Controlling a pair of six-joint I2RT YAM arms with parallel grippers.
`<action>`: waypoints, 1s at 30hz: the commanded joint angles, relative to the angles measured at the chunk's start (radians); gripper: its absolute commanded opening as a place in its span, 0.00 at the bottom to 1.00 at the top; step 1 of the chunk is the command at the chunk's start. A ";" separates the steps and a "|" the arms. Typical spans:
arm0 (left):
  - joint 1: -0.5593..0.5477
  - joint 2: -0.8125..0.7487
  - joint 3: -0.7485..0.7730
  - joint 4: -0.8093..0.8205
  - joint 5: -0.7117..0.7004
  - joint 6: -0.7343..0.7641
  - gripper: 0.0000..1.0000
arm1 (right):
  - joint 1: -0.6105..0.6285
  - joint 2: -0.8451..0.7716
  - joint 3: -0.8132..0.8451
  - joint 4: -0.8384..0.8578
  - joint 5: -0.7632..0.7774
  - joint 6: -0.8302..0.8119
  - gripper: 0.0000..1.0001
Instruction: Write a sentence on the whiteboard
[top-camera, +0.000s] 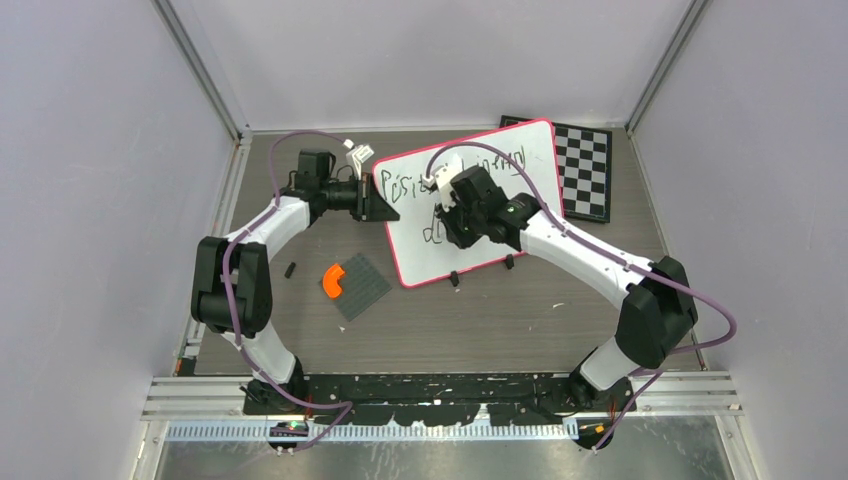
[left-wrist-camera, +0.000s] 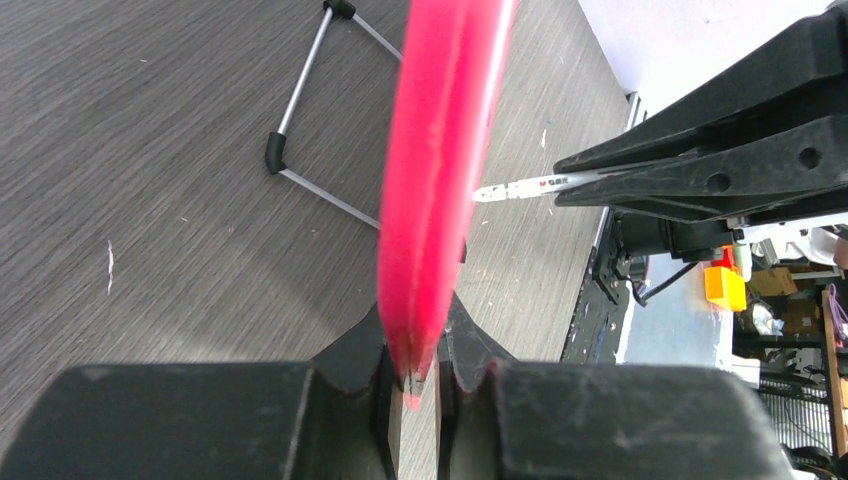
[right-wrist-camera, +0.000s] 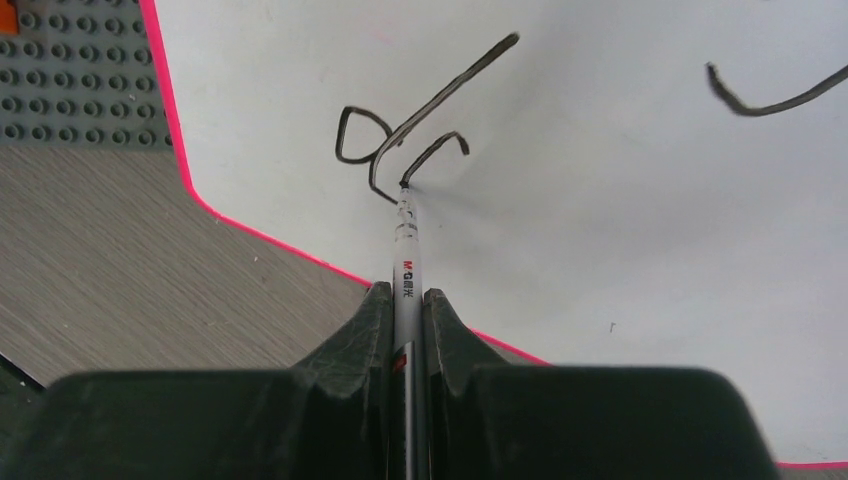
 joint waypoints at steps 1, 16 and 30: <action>-0.005 -0.003 0.025 -0.013 -0.046 0.009 0.00 | -0.001 -0.034 -0.037 0.029 0.031 -0.012 0.00; -0.005 -0.001 0.039 -0.021 -0.045 0.012 0.00 | -0.033 -0.018 0.088 0.021 0.079 -0.021 0.00; -0.005 -0.003 0.041 -0.029 -0.046 0.024 0.00 | -0.032 -0.051 -0.014 0.012 0.047 -0.006 0.00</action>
